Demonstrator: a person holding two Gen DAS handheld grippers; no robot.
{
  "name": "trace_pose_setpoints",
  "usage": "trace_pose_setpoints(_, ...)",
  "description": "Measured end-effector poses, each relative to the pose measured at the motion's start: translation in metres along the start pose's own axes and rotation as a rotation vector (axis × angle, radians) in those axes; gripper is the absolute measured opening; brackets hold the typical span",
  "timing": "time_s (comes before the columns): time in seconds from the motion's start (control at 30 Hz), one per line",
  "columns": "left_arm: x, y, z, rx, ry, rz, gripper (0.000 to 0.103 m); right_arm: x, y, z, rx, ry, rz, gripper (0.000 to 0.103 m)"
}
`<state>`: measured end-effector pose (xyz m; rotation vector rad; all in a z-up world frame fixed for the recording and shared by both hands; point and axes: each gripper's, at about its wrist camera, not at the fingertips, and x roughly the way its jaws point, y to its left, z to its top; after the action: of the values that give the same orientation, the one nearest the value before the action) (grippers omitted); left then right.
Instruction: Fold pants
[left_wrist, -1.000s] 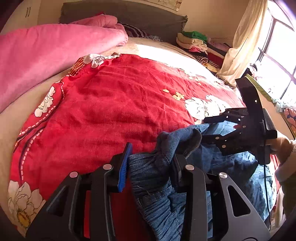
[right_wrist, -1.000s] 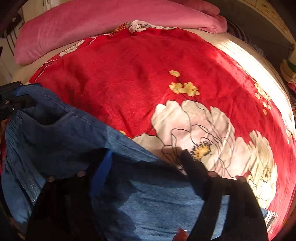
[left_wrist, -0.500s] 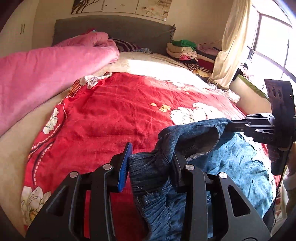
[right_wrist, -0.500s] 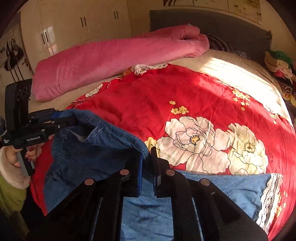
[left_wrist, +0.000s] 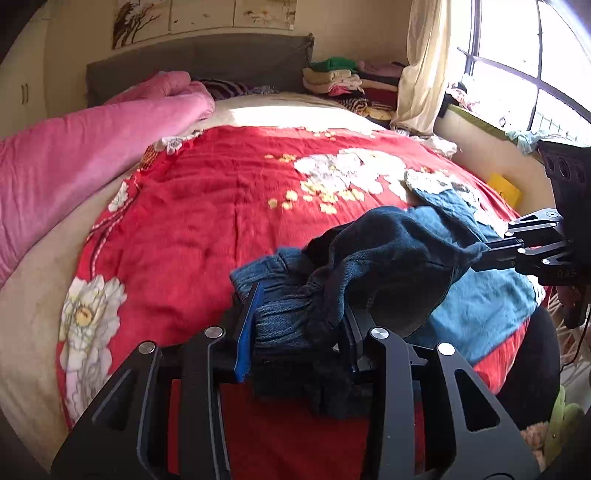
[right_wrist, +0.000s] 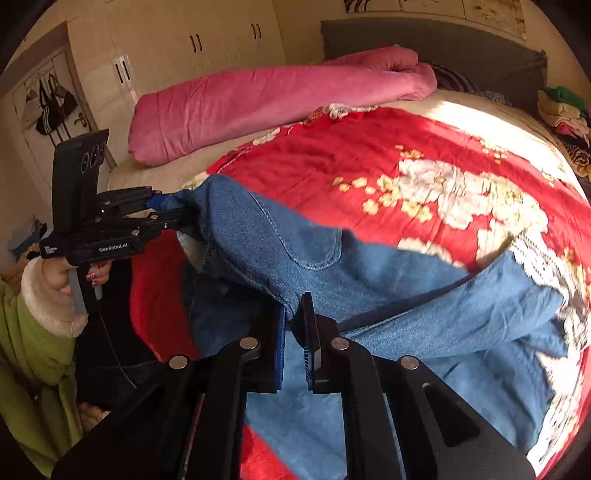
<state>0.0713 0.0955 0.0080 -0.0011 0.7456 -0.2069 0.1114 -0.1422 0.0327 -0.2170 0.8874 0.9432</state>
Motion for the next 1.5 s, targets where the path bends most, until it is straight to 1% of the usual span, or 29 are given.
trace_pose_setpoints(0.07, 0.002, 0.001, -0.011, -0.026, 0.038, 0.004, 0.029, 0.007, 0.010, -0.017, 0.028, 0.024, 0.022, 0.008)
trace_pose_setpoints(0.13, -0.001, 0.000, -0.020, -0.041, 0.052, -0.001, 0.030, 0.015, 0.017, -0.031, 0.048, 0.049, 0.029, 0.008)
trace_pose_setpoints(0.17, -0.001, -0.001, -0.023, -0.037, 0.057, 0.010, 0.031, 0.019, 0.021, -0.037, 0.048, 0.058, 0.030, 0.008)
trace_pose_setpoints(0.23, -0.003, -0.001, -0.027, -0.032, 0.068, 0.031, 0.040, 0.028, 0.027, -0.049, 0.056, 0.073, 0.033, 0.008)
trace_pose_setpoints(0.3, -0.004, -0.002, -0.031, -0.029, 0.088, 0.038, 0.043, 0.036, 0.030, -0.057, 0.065, 0.088, 0.017, 0.008)
trace_pose_setpoints(0.4, -0.015, -0.003, -0.038, -0.042, 0.091, 0.032, 0.046, 0.035, 0.031, -0.062, 0.107, 0.071, 0.029, 0.011)
trace_pose_setpoints(0.5, -0.031, 0.001, -0.045, -0.073, 0.085, 0.036, 0.057, 0.032, 0.031, -0.062, 0.107, 0.057, 0.026, 0.011)
trace_pose_setpoints(0.53, -0.036, 0.004, -0.046, -0.089, 0.084, 0.039, 0.058, 0.031, 0.033, -0.062, 0.103, 0.054, 0.029, 0.011)
trace_pose_setpoints(0.6, -0.048, 0.010, -0.048, -0.122, 0.076, 0.048, 0.058, 0.031, 0.035, -0.065, 0.097, 0.049, 0.029, 0.011)
trace_pose_setpoints(0.63, -0.054, 0.012, -0.047, -0.135, 0.065, 0.060, 0.058, 0.032, 0.036, -0.067, 0.094, 0.051, 0.024, 0.011)
trace_pose_setpoints(0.67, -0.060, 0.011, -0.045, -0.142, 0.050, 0.056, 0.058, 0.032, 0.036, -0.066, 0.097, 0.053, 0.021, 0.012)
trace_pose_setpoints(0.77, -0.073, -0.002, -0.030, -0.133, -0.005, -0.004, 0.058, 0.034, 0.037, -0.069, 0.110, 0.053, 0.016, 0.012)
trace_pose_setpoints(0.87, -0.057, -0.026, -0.009, -0.116, -0.008, -0.107, 0.058, 0.034, 0.034, -0.069, 0.137, 0.047, 0.024, 0.013)
trace_pose_setpoints(0.9, -0.045, -0.037, -0.004, -0.096, 0.005, -0.152, 0.053, 0.033, 0.033, -0.070, 0.144, 0.044, 0.026, 0.014)
trace_pose_setpoints(0.93, -0.034, -0.044, -0.003, -0.083, 0.027, -0.176, 0.044, 0.032, 0.032, -0.071, 0.152, 0.042, 0.030, 0.016)
trace_pose_setpoints(0.97, -0.018, -0.051, -0.003, -0.078, 0.066, -0.185, 0.040, 0.031, 0.031, -0.071, 0.162, 0.043, 0.039, 0.021)
trace_pose_setpoints(1.0, -0.006, -0.055, -0.006, -0.072, 0.101, -0.179, 0.035, 0.028, 0.030, -0.072, 0.176, 0.042, 0.053, 0.025)
trace_pose_setpoints(1.03, 0.006, -0.056, -0.013, -0.061, 0.134, -0.142, 0.034, 0.023, 0.029, -0.073, 0.188, 0.036, 0.063, 0.027)
trace_pose_setpoints(1.07, 0.017, -0.056, -0.022, -0.045, 0.173, -0.084, 0.034, 0.016, 0.028, -0.073, 0.196, 0.025, 0.068, 0.028)
trace_pose_setpoints(1.1, 0.023, -0.054, -0.031, -0.040, 0.198, -0.063, 0.034, 0.008, 0.028, -0.073, 0.202, 0.005, 0.074, 0.028)
trace_pose_setpoints(1.13, 0.028, -0.049, -0.041, -0.061, 0.217, -0.074, 0.034, -0.001, 0.027, -0.072, 0.206, -0.025, 0.078, 0.028)
trace_pose_setpoints(1.2, 0.028, -0.039, -0.055, -0.114, 0.221, -0.101, 0.034, -0.013, 0.026, -0.068, 0.208, -0.076, 0.064, 0.035)
trace_pose_setpoints(1.27, 0.026, -0.037, -0.061, -0.117, 0.207, -0.109, 0.034, -0.014, 0.025, -0.061, 0.203, -0.099, 0.033, 0.040)
trace_pose_setpoints(1.3, 0.026, -0.038, -0.060, -0.120, 0.206, -0.109, 0.034, -0.011, 0.025, -0.058, 0.192, -0.100, 0.019, 0.041)
trace_pose_setpoints(1.37, 0.027, -0.038, -0.058, -0.117, 0.207, -0.106, 0.034, 0.003, 0.025, -0.056, 0.181, -0.072, -0.008, 0.046)
trace_pose_setpoints(1.4, 0.028, -0.039, -0.058, -0.116, 0.207, -0.106, 0.034, 0.012, 0.023, -0.056, 0.185, -0.042, -0.032, 0.046)
trace_pose_setpoints(1.47, 0.029, -0.039, -0.059, -0.114, 0.201, -0.109, 0.034, 0.035, 0.018, -0.058, 0.218, 0.052, -0.074, 0.047)
trace_pose_setpoints(1.5, 0.030, -0.039, -0.059, -0.113, 0.200, -0.111, 0.034, 0.044, 0.015, -0.063, 0.231, 0.069, -0.080, 0.047)
